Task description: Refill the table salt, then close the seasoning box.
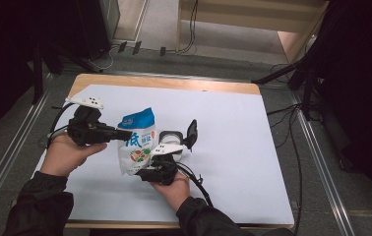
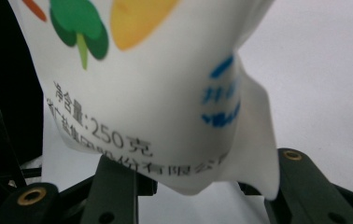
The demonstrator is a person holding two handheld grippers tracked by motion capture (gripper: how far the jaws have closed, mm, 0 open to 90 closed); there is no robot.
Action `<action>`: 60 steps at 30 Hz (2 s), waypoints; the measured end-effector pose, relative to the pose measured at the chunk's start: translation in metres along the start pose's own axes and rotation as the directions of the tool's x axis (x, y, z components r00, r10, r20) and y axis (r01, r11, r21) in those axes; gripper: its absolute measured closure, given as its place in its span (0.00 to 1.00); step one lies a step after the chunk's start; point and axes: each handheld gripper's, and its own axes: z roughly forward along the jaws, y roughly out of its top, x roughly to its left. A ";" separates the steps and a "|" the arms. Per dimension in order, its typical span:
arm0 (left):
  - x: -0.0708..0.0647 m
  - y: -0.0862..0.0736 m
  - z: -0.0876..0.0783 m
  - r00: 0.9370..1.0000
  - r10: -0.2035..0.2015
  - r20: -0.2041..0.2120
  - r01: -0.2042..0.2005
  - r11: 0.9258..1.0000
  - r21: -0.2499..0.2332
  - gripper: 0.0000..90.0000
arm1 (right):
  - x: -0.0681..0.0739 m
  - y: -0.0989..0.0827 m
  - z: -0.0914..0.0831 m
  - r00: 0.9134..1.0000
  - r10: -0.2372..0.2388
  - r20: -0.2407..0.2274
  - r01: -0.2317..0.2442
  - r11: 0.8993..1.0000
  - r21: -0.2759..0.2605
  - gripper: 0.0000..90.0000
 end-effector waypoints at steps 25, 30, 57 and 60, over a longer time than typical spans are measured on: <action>0.027 0.000 -0.024 0.992 -0.049 -0.113 0.041 0.997 -0.065 1.00 | 0.008 0.006 -0.033 1.000 -0.020 -0.016 0.020 0.999 0.028 0.60; 0.036 -0.001 -0.024 0.989 -0.069 -0.131 0.059 0.995 -0.079 1.00 | 0.006 0.003 -0.052 0.998 -0.055 -0.007 0.056 0.997 0.046 0.60; 0.092 -0.002 0.001 0.968 -0.143 -0.207 0.122 0.986 -0.111 1.00 | -0.025 0.000 -0.129 0.996 -0.069 0.064 0.067 0.997 0.042 0.62; 0.098 -0.002 0.003 0.965 -0.150 -0.216 0.126 0.985 -0.122 1.00 | -0.028 -0.001 -0.134 0.995 -0.067 0.075 0.065 0.997 0.039 0.62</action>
